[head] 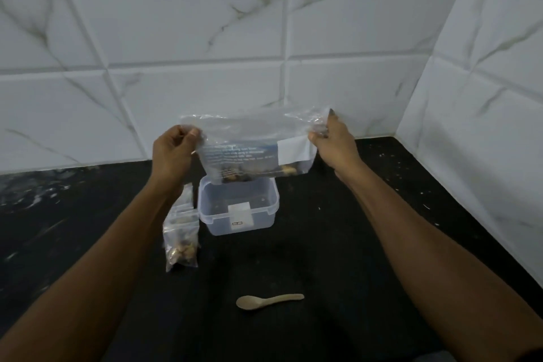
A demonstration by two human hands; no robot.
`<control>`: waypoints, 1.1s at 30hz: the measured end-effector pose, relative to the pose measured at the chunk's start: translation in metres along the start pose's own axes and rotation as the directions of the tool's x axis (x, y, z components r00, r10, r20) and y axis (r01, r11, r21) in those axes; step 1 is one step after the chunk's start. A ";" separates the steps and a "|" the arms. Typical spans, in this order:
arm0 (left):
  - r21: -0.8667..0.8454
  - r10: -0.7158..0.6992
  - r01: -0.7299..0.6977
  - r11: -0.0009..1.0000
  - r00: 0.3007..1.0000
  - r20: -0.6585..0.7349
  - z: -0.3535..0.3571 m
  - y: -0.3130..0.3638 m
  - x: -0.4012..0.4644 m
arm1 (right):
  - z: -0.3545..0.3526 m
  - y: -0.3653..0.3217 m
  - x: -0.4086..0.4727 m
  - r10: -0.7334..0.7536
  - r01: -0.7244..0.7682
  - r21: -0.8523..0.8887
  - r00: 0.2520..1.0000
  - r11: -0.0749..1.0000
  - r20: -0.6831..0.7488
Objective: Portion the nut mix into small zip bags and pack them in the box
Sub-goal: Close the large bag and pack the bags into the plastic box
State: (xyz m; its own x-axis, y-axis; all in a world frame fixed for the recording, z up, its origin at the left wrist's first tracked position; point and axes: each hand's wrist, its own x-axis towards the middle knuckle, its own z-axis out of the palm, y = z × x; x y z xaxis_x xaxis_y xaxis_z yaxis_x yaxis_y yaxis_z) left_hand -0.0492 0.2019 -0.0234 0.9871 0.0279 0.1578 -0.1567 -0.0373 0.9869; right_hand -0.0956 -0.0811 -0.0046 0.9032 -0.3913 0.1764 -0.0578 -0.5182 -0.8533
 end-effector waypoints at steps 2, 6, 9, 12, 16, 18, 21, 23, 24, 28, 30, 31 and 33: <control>-0.024 -0.036 0.035 0.999 0.997 -0.062 -0.013 -0.007 0.002 | 0.023 -0.006 0.003 0.018 -0.019 0.012 0.999 1.000 0.031; -0.085 -0.169 0.159 0.984 0.977 -0.129 -0.030 -0.030 0.003 | 0.063 -0.004 0.006 0.112 -0.118 0.084 0.991 0.989 0.074; -0.155 -0.235 0.216 0.964 0.965 -0.114 -0.037 -0.048 0.004 | 0.085 0.009 0.008 0.221 -0.234 0.145 0.970 0.961 0.102; -0.181 -0.265 0.246 0.952 0.960 -0.090 -0.037 -0.061 0.004 | 0.096 0.025 0.009 0.288 -0.314 0.221 0.947 0.924 0.140; -0.161 -0.270 0.260 0.952 0.962 -0.041 -0.032 -0.070 0.006 | 0.099 0.042 0.007 0.339 -0.385 0.310 0.921 0.869 0.194; -0.164 -0.264 0.257 0.952 0.964 -0.025 -0.029 -0.072 0.010 | 0.099 0.047 0.012 0.342 -0.391 0.326 0.918 0.861 0.200; -0.177 -0.268 0.261 0.949 0.963 -0.014 -0.023 -0.074 0.015 | 0.098 0.049 0.020 0.330 -0.380 0.329 0.923 0.864 0.200; -0.155 -0.278 0.275 0.949 0.961 0.006 -0.018 -0.077 0.018 | 0.099 0.049 0.020 0.320 -0.377 0.285 0.920 0.881 0.227; -0.135 -0.290 0.290 0.948 0.957 0.017 -0.014 -0.079 0.018 | 0.100 0.050 0.019 0.318 -0.375 0.247 0.917 0.894 0.242; -0.048 -0.340 0.342 0.938 0.939 0.044 0.001 -0.087 0.020 | 0.112 0.052 0.015 0.269 -0.299 0.092 0.930 0.950 0.249; 0.081 -0.330 0.327 0.942 0.944 0.025 0.009 -0.086 0.021 | 0.118 0.049 0.012 0.230 -0.240 0.009 0.938 0.971 0.261; 0.159 -0.313 0.308 0.938 0.950 0.010 0.012 -0.086 0.022 | 0.120 0.048 0.012 0.217 -0.215 -0.037 0.943 0.976 0.253; 0.276 -0.265 0.261 0.925 0.964 -0.020 0.013 -0.085 0.024 | 0.125 0.051 0.012 0.184 -0.172 -0.082 0.965 0.982 0.185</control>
State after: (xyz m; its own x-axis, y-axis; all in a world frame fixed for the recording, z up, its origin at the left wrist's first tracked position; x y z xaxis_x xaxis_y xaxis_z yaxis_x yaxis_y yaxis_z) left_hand -0.0123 0.1926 -0.1036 0.9924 0.0571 -0.1091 0.1214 -0.3034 0.9451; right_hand -0.0345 -0.0172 -0.1068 0.9398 -0.3328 -0.0773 -0.2465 -0.5039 -0.8279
